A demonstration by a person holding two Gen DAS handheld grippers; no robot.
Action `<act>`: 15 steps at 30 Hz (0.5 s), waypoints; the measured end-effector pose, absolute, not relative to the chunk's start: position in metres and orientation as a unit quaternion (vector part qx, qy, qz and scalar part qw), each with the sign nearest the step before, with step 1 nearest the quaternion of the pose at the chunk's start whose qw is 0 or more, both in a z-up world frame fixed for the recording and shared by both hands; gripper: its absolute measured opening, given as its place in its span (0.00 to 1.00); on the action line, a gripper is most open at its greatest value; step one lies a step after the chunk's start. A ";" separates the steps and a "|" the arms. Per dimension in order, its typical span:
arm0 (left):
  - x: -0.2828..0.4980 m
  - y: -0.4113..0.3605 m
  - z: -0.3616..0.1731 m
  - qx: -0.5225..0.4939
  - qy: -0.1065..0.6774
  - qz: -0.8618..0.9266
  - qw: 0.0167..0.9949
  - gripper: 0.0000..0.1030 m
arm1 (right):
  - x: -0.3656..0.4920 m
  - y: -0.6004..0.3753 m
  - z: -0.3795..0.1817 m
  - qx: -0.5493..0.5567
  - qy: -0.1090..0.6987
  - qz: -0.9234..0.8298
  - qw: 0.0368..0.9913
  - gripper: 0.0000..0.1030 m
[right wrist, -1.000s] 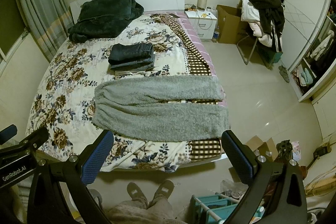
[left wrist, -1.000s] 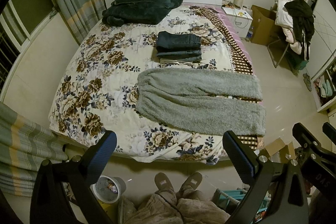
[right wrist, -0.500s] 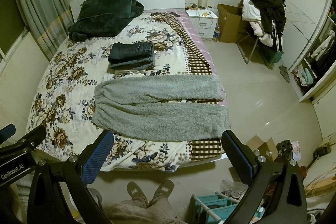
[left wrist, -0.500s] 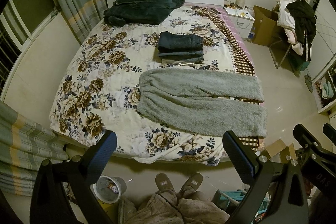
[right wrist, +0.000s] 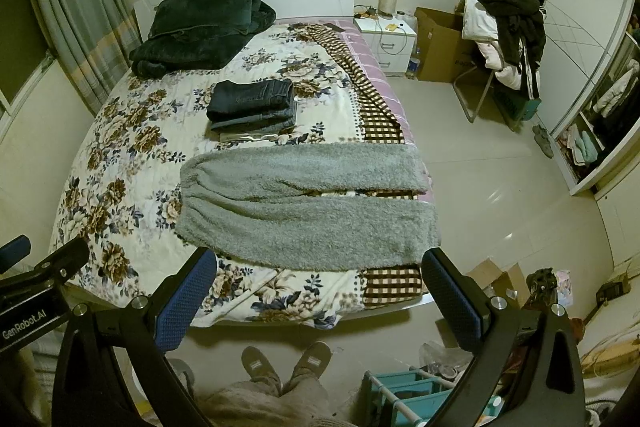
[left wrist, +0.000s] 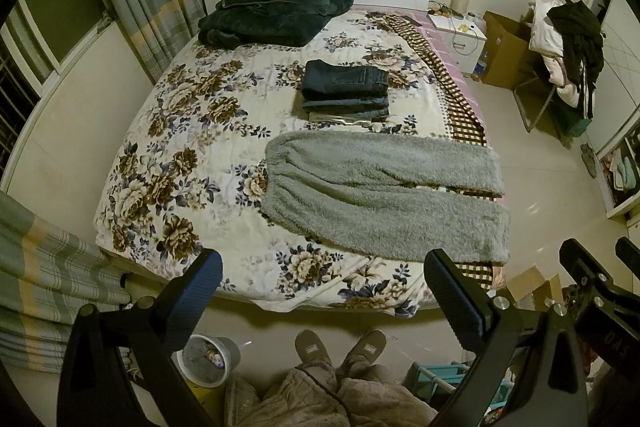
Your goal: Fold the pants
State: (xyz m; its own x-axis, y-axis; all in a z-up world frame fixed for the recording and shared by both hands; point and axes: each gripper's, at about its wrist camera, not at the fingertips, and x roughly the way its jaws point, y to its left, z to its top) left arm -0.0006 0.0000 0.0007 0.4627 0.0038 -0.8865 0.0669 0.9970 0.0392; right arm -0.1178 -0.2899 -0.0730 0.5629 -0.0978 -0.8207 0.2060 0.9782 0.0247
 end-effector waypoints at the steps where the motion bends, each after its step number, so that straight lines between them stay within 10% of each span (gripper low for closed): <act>1: -0.001 0.000 0.001 0.034 0.518 -0.019 0.854 1.00 | -0.117 -0.290 -0.073 0.058 0.459 -0.087 0.882 1.00; 15: -0.001 0.000 0.001 0.035 0.518 -0.018 0.854 1.00 | -0.117 -0.290 -0.072 0.059 0.460 -0.085 0.882 1.00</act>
State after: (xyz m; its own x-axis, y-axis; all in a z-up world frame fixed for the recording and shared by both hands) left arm -0.0006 -0.0001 0.0007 0.4627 0.0044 -0.8865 0.0673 0.9969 0.0401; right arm -0.1168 -0.2898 -0.0723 0.5624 -0.0949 -0.8214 0.2035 0.9787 0.0263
